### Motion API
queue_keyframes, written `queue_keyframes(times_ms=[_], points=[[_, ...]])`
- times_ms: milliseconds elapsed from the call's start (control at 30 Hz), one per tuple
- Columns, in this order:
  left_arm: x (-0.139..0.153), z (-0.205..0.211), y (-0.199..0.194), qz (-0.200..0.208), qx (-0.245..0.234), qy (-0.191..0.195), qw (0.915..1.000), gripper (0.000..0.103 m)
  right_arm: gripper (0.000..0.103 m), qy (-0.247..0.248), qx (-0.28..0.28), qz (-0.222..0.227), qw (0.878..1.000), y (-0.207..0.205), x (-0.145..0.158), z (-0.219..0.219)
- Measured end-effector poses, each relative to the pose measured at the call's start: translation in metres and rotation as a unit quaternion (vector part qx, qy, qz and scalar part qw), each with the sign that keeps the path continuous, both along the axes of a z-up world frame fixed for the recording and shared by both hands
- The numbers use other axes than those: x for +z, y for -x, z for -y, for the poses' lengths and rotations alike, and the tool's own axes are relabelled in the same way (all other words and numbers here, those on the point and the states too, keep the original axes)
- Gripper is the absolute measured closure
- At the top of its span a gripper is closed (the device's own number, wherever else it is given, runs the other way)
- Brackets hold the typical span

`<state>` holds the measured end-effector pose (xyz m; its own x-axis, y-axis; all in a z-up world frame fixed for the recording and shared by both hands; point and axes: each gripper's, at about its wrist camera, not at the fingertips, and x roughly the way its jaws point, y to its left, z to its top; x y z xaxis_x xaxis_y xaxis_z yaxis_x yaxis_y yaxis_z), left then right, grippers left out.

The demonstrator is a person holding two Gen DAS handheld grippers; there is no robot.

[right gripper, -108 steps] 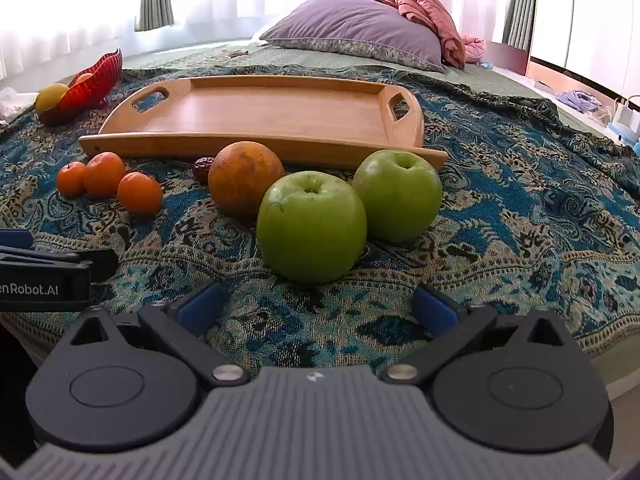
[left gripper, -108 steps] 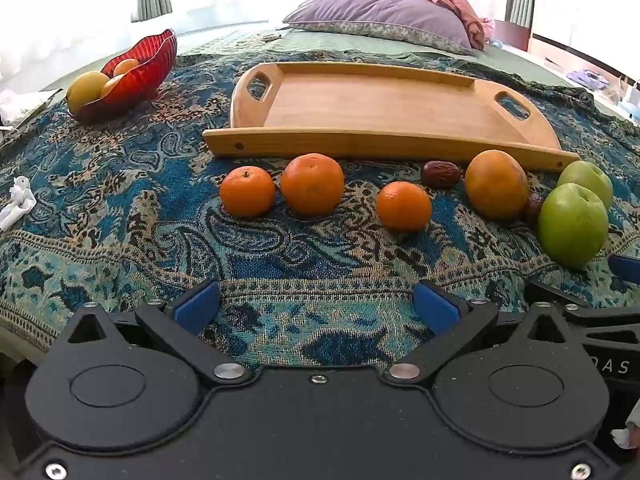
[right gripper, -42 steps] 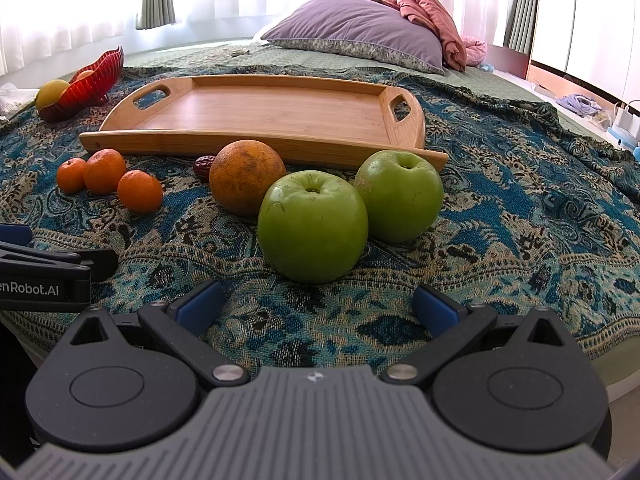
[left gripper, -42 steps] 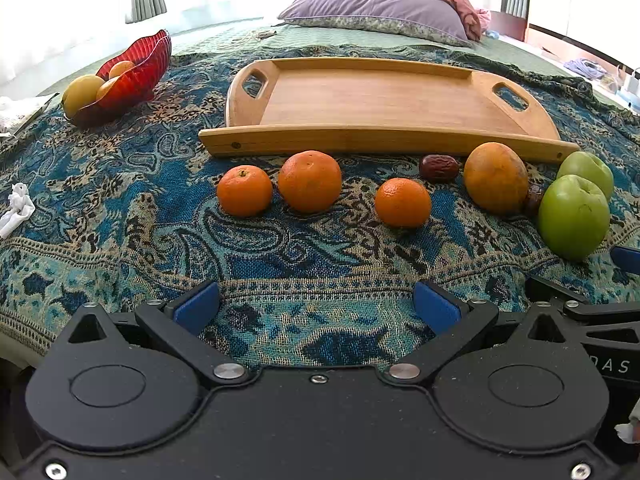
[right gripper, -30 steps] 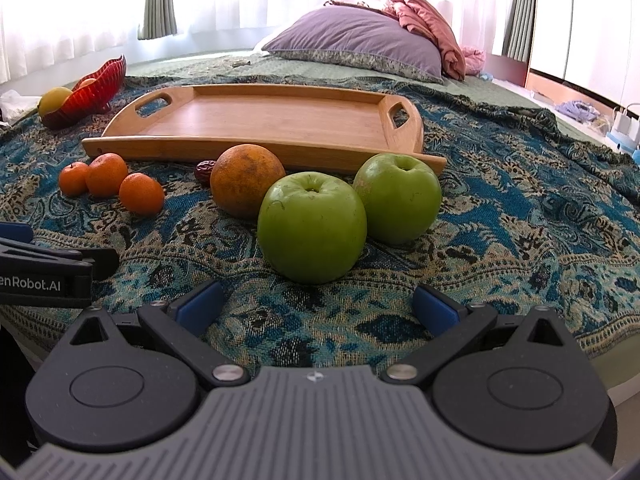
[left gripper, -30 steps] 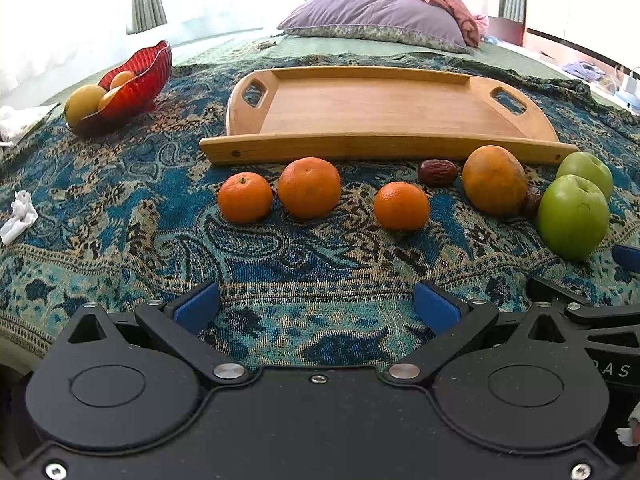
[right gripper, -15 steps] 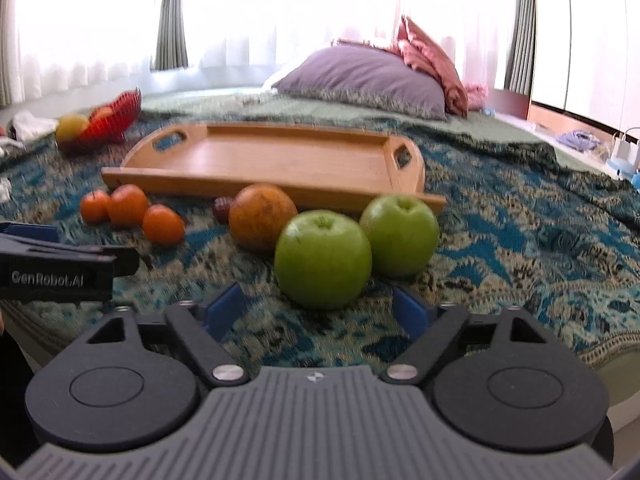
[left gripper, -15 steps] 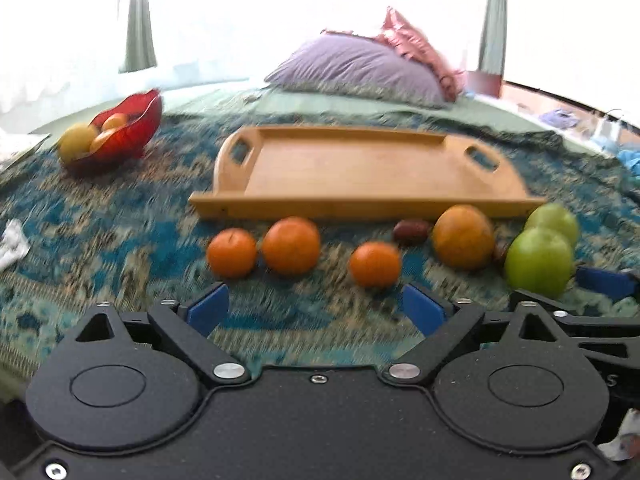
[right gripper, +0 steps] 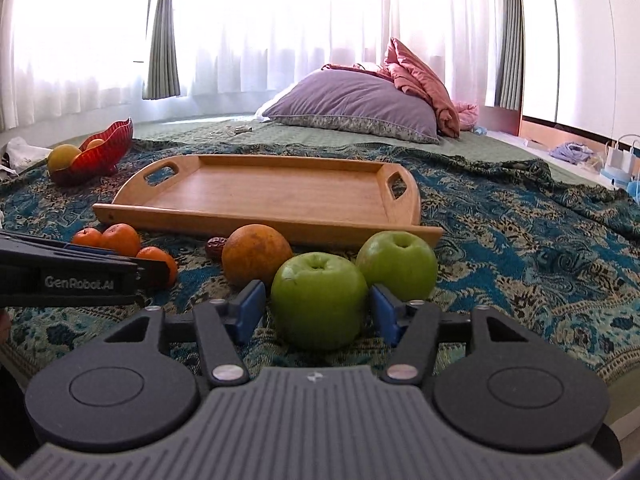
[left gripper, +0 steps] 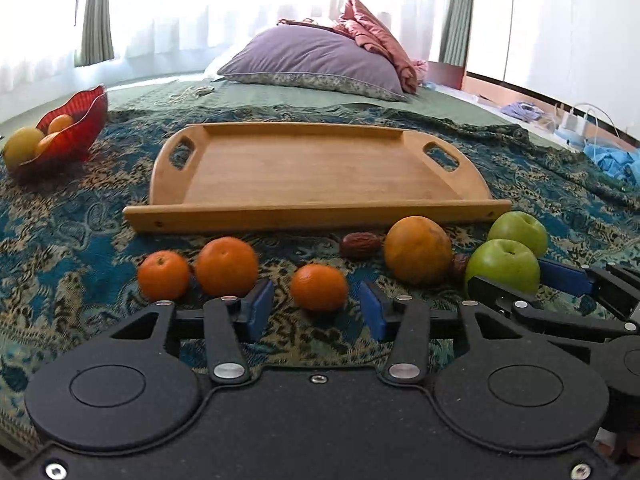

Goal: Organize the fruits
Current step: 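Grasp a small tangerine with the left gripper while the right gripper grasps a green apple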

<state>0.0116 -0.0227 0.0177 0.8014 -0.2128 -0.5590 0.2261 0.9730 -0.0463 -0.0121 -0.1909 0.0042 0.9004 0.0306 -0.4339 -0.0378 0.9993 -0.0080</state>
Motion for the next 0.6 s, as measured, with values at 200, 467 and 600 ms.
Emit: queue_keyframes(times_ms=[200,467,600], points=[[-0.009,0.008,-0.008,-0.005,-0.012,-0.006,0.9999,0.058,0.039,0.001,-0.001,-0.005,1.0,-0.004,-0.004,0.0],[-0.015,0.011,-0.011,0.003,-0.007,-0.019,0.9998,0.072,0.041,0.005,0.0,-0.013,1.0,-0.007,-0.008,-0.001],[-0.011,0.01,-0.009,0.011,-0.006,-0.018,0.9998,0.073,0.044,0.004,-0.003,-0.011,1.0,-0.006,-0.009,0.0]])
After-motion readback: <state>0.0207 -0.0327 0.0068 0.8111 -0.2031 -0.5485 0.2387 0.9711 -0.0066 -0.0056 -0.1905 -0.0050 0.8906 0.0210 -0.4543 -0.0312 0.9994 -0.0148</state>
